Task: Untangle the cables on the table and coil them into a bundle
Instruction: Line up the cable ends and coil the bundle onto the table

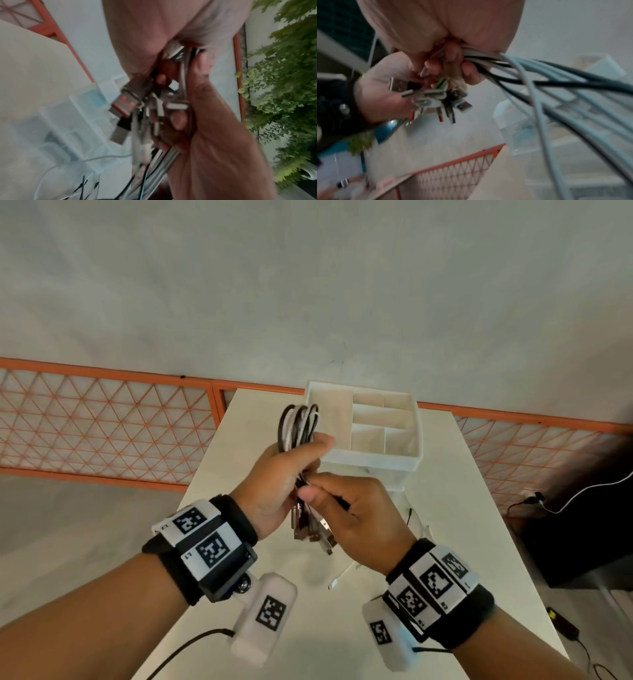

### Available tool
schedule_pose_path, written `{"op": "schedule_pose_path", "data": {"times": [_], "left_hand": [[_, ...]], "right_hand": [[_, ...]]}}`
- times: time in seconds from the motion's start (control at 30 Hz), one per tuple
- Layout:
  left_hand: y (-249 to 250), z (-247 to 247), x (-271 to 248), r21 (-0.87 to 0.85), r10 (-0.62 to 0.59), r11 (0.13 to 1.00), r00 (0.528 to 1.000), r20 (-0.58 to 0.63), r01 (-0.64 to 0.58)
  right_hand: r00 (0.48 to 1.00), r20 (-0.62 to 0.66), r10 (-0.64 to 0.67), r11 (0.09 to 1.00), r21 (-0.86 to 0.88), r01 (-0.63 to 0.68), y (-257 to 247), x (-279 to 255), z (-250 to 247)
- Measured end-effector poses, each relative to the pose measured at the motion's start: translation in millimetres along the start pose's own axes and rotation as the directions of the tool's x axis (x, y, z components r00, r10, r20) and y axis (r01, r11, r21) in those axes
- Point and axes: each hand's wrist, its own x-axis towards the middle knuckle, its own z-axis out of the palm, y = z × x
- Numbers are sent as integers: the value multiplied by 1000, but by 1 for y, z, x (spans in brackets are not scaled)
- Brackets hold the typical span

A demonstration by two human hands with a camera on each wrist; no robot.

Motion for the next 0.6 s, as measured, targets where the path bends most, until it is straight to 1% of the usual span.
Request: {"op": "schedule_pose_path", "data": {"times": [0.07, 0.13, 0.2, 0.27, 0.37, 0.43, 0.53, 0.6], "left_hand": [[1, -5, 0, -51, 11, 999, 1000, -29, -12], [2, -9, -1, -108, 27, 994, 1000, -9, -28], [7, -12, -1, -181, 24, 983, 1000, 4, -22], [12, -20, -1, -208, 40, 977, 999, 17, -36], [16, -29, -1, -242, 100, 967, 992, 80, -78], [18, -32, -3, -233, 110, 969, 987, 119, -80], [24, -35, -8, -222, 65, 975, 975, 214, -16], [28, -41, -11, -121, 16, 993, 977, 213, 10]], "right_hand": [[998, 56, 14, 1000, -15, -13, 5, -3, -1], [997, 75, 13, 1000, -4, -13, 7, -6, 0], [997, 43, 59, 998, 20, -60, 13, -8, -2], [992, 8, 122, 992, -16, -122, 21, -11, -8], [980, 32, 197, 977, -94, -193, 30, -18, -12], [963, 65, 261, 959, -132, -251, 36, -22, -14], [941, 116, 317, 935, -201, -291, 43, -24, -28], [914, 122, 387, 902, -256, -347, 44, -21, -42]]}}
